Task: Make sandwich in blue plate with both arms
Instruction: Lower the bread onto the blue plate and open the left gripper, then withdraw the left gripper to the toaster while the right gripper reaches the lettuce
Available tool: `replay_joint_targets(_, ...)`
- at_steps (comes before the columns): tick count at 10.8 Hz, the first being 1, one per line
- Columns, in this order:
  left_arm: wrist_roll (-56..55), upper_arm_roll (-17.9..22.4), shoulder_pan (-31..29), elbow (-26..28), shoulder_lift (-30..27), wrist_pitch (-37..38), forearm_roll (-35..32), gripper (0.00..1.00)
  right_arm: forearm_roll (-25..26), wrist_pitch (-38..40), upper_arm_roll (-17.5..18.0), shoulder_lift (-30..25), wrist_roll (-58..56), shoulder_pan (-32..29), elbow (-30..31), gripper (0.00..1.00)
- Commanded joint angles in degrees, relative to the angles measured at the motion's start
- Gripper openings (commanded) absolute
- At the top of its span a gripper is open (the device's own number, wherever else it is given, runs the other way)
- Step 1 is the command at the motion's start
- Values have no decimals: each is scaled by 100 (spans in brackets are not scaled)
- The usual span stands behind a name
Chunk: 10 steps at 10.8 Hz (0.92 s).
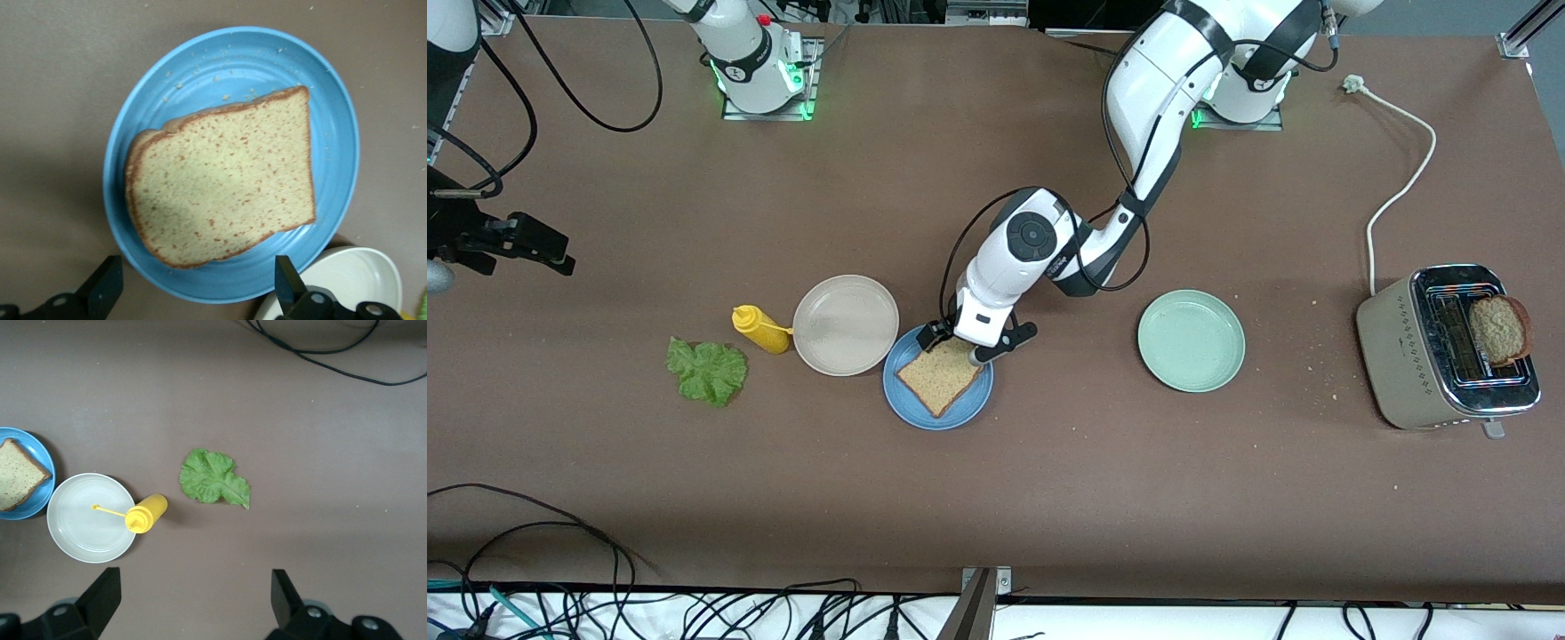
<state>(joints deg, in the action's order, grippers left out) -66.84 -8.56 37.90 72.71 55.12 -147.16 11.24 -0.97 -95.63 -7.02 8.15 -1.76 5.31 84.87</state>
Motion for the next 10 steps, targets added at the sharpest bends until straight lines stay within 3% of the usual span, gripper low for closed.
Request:
replay_joint_targets(1,100,47,-2,-29,-124,827,-289,100,-69,-26,-10,117,79,-135,-5,100)
replay_joint_targets(4,109,47,-212,-12,-430,1539,-280,100,-70,-17,25,300,71,-48,4,100)
replay_joint_targets(10,644,39,-1318,50,-1757,3832,-410,100,-69,18,42,705,-167,84,12,100)
